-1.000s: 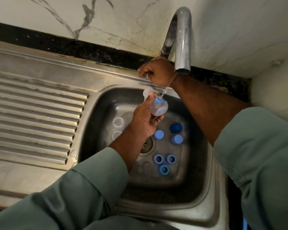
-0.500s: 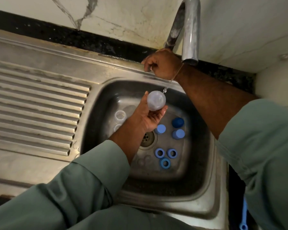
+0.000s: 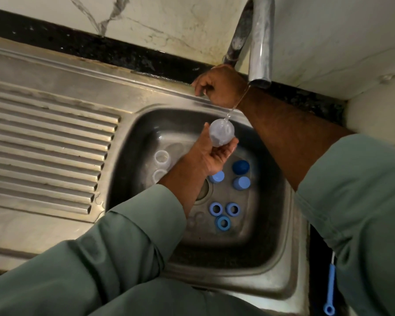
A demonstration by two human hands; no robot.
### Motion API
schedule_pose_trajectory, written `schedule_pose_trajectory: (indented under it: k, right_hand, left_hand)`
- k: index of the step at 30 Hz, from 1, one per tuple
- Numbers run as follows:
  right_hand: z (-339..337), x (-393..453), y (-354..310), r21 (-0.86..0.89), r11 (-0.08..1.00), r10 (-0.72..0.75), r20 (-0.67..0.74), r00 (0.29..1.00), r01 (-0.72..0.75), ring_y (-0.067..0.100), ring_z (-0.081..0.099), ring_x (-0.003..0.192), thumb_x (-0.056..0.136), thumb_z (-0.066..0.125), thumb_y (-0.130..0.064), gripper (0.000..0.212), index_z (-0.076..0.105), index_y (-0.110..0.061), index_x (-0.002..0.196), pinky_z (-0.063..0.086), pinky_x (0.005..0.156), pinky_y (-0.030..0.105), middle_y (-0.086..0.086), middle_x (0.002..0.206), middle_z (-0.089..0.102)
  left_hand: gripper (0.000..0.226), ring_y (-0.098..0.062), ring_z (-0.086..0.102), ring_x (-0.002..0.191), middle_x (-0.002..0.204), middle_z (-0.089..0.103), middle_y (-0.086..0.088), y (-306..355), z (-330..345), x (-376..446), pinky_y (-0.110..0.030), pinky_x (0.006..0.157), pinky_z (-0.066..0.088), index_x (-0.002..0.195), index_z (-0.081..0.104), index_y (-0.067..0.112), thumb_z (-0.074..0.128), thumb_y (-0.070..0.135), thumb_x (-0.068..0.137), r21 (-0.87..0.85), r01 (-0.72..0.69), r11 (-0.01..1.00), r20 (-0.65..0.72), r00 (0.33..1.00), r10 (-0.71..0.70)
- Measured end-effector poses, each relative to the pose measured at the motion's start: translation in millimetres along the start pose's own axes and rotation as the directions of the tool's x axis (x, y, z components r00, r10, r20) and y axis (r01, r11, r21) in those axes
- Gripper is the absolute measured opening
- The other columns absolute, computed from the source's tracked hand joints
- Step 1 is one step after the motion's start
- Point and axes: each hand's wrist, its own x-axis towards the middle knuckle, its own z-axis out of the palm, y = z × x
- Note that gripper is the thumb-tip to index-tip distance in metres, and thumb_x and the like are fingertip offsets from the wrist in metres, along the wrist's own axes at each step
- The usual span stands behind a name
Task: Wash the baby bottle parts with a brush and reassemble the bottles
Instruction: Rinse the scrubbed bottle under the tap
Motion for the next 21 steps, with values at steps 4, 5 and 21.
schedule_pose_trajectory:
  k: [4, 5, 21]
  right_hand:
    - [1.1, 1.8, 2.2, -0.005, 1.0, 0.019, 0.023, 1.0, -0.019, 0.022, 0.063, 0.107, 0.08, 0.05, 0.007, 0.033, 0.073, -0.009, 0.096, 0.048, 0.098, 0.034, 0.008, 0.113, 0.069]
    - [0.6, 1.8, 2.5, 0.002, 1.0, 0.016, 0.017, 1.0, -0.016, 0.022, 0.063, 0.107, 0.079, 0.05, 0.007, 0.033, 0.073, -0.008, 0.096, 0.048, 0.098, 0.033, 0.007, 0.113, 0.069]
    - [1.2, 3.3, 4.5, 0.002, 0.999, 0.041, 0.024, 0.999, -0.042, 0.02, 0.062, 0.108, 0.08, 0.05, 0.008, 0.036, 0.073, -0.011, 0.1, 0.047, 0.1, 0.032, 0.007, 0.113, 0.068]
  left_hand:
    - [0.049, -0.029, 0.065, 0.076, 0.096, 0.062, -0.022, 9.2, -10.4, -0.1, -0.028, 0.048, 0.058, 0.111, 0.054, 0.0, 0.057, 0.046, 0.095, 0.061, -0.024, 0.998, -0.017, 1.0, 0.025]
    - [0.05, -0.028, 0.064, 0.079, 0.098, 0.062, -0.021, 10.5, -13.3, -0.6, -0.027, 0.049, 0.058, 0.116, 0.054, 0.001, 0.057, 0.047, 0.094, 0.11, -0.031, 0.993, -0.011, 0.999, 0.033]
    - [0.058, 0.002, 0.057, 0.093, 0.106, 0.059, 0.017, 12.4, -42.1, -11.0, -0.003, 0.066, 0.045, 0.126, 0.059, 0.023, 0.085, 0.021, 0.074, 0.882, -0.454, 0.126, 0.329, 0.785, 0.524]
